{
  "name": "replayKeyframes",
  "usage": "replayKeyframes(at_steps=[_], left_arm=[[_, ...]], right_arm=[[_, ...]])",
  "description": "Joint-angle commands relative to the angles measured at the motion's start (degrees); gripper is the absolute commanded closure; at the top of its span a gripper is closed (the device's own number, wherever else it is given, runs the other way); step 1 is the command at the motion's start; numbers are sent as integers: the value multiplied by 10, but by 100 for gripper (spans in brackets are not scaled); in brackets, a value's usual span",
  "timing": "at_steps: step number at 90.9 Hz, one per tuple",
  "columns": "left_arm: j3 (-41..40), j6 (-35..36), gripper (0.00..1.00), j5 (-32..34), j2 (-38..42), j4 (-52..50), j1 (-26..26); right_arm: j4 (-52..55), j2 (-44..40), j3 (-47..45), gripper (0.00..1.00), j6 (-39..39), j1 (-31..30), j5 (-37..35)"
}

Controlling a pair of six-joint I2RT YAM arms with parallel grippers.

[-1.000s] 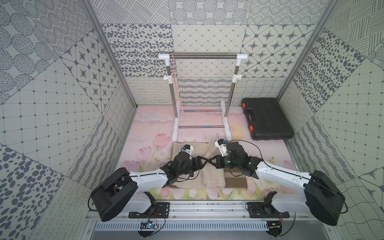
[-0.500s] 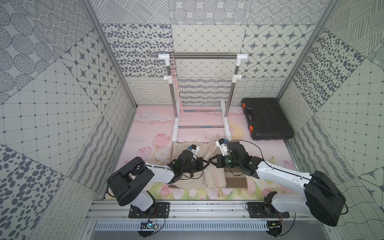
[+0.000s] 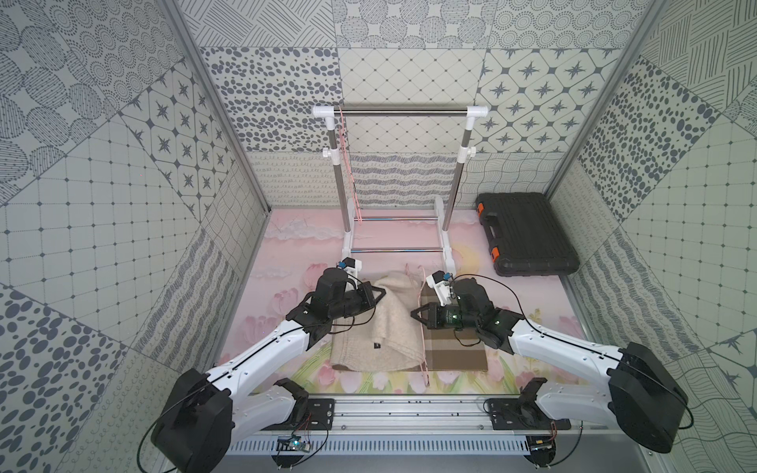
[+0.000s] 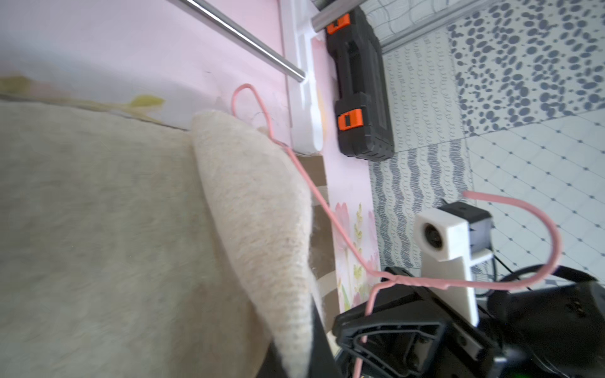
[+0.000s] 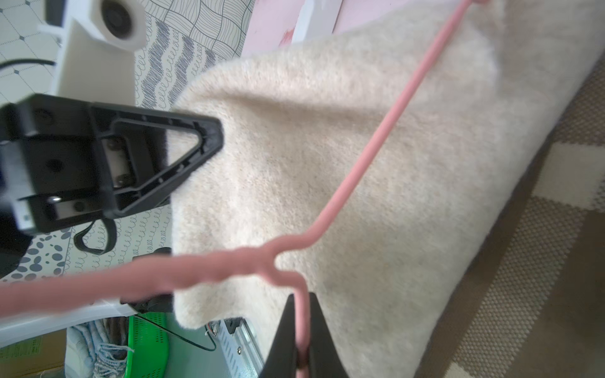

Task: Hang the scarf on the hanger
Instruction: Pick up the hanger at the center of the board.

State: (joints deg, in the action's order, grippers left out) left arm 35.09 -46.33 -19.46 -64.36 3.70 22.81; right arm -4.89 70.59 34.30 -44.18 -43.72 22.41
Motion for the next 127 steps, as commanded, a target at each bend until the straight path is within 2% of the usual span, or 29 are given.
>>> replayKeyframes(at_steps=[1,8,20,37,65,77,86,88,95,98,104,107,112,120,127], left_arm=[[-4,79,100,-1,17,-220,-65],[-13,73,100,-3,15,-216,-83],[-15,70,100,29,10,-240,-89],[-25,52,100,78,53,-272,-97],[-11,59,100,91,72,-321,-131],[-7,66,100,101,49,-299,-137],[-2,63,100,78,-3,-249,-137],[-1,63,96,77,-16,-241,-137],[-1,60,49,86,-49,-218,-137],[3,55,38,94,-49,-223,-136],[13,43,24,123,-22,-255,-132],[18,38,20,141,8,-276,-130],[29,23,18,158,58,-331,-129],[42,-9,19,138,113,-407,-125],[45,-45,20,147,135,-465,-85]], right_arm=[[-44,8,-19,100,-14,-6,-22],[-55,6,-29,100,-26,-9,-37],[-34,-13,-49,100,-24,-20,-67],[-37,-20,-87,100,-20,-22,-118],[3,-46,-94,100,-19,-21,-184],[16,-36,-79,100,-22,-22,-172],[16,-30,-76,100,-22,-24,-169],[17,-28,-73,100,-20,-25,-167],[13,-18,-65,100,-19,-25,-163],[8,-11,-63,100,-18,-24,-158],[10,5,-48,100,-11,-25,-148],[7,12,-42,100,-9,-26,-143],[-3,24,-38,100,-9,-26,-139],[-11,41,-36,100,-5,-26,-131],[-14,54,-24,100,-1,-26,-125]])
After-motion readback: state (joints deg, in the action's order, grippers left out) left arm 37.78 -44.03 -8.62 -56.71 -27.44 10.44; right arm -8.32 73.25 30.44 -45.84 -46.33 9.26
